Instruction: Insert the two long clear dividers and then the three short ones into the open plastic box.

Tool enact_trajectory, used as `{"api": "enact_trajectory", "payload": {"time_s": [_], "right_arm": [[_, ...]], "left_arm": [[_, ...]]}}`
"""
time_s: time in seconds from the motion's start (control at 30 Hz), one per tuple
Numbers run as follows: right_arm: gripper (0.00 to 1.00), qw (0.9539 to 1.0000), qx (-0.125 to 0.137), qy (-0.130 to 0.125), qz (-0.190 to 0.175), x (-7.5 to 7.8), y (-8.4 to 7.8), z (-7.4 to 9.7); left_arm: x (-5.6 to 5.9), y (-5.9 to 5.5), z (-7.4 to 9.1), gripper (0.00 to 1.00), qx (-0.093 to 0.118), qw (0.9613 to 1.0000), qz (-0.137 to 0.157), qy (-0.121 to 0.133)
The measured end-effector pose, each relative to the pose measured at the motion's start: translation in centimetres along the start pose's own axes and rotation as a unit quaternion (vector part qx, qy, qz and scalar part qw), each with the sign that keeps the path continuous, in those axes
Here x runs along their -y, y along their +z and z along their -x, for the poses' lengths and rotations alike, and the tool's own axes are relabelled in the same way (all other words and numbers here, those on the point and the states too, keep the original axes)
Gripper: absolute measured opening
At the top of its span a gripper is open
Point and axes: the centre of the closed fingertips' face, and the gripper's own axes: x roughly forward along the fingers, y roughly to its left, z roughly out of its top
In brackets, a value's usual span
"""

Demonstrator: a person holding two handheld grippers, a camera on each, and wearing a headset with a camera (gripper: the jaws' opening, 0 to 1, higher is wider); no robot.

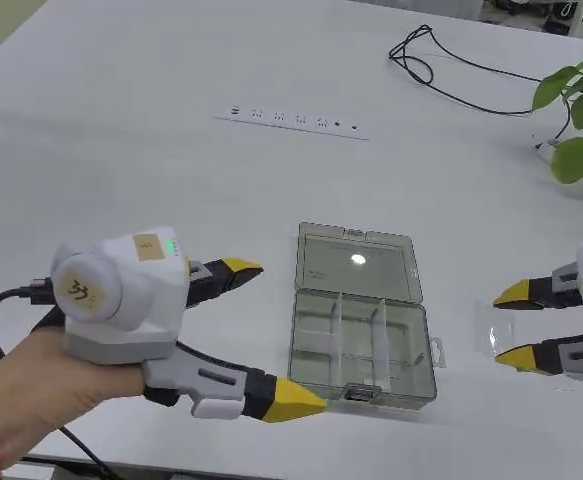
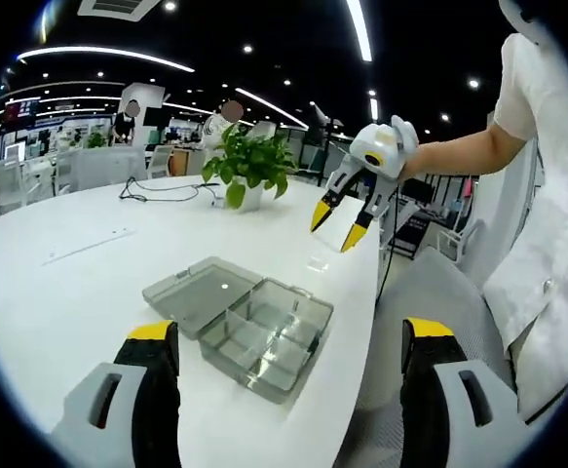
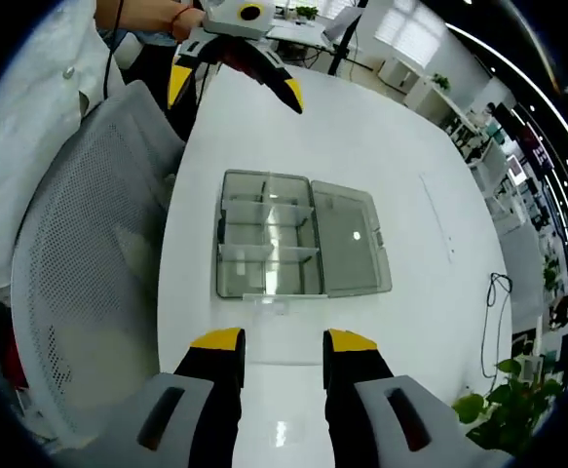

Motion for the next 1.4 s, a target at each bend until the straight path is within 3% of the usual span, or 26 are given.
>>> {"api": "enact_trajectory", "payload": {"time_s": [0.1, 0.37, 0.43, 0.53, 0.67, 1.1, 1.4], "right_arm": [[0.32, 0.9999, 0.007, -0.009, 0.008, -0.3, 1.7, 0.7], [0.32, 0.9988, 0.02, -0.035, 0.027, -0.8, 5.9, 2.1], [0.32, 0.9984, 0.019, -0.041, 0.033, -0.9, 6.4, 2.3], [0.32, 0.9979, 0.023, -0.045, 0.039, -1.2, 7.6, 2.6], [0.32, 0.9972, 0.025, -0.053, 0.046, -1.3, 8.7, 2.9], [0.32, 0.9955, 0.042, -0.064, 0.055, -1.9, 11.9, 3.8], [0.32, 0.9951, 0.047, -0.061, 0.062, -2.4, 13.0, 3.9]], "left_arm": [[0.3, 0.8, -0.4, 0.96, 0.007, 1.0, 0.007, -0.002], [1.0, 3.6, -1.5, 0.84, 0.043, 0.9956, 0.084, -0.001], [1.4, 4.3, -1.8, 0.81, 0.048, 0.9913, 0.122, -0.005], [1.7, 5.1, -2.3, 0.74, 0.06, 0.9888, 0.137, -0.009], [2.6, 5.9, -2.9, 0.65, 0.07, 0.9783, 0.193, -0.028], [4.6, 6.4, -4.6, 0.35, 0.071, 0.9549, 0.281, -0.066], [5.2, 6.5, -5.1, 0.18, 0.07, 0.9484, 0.299, -0.08]]}}
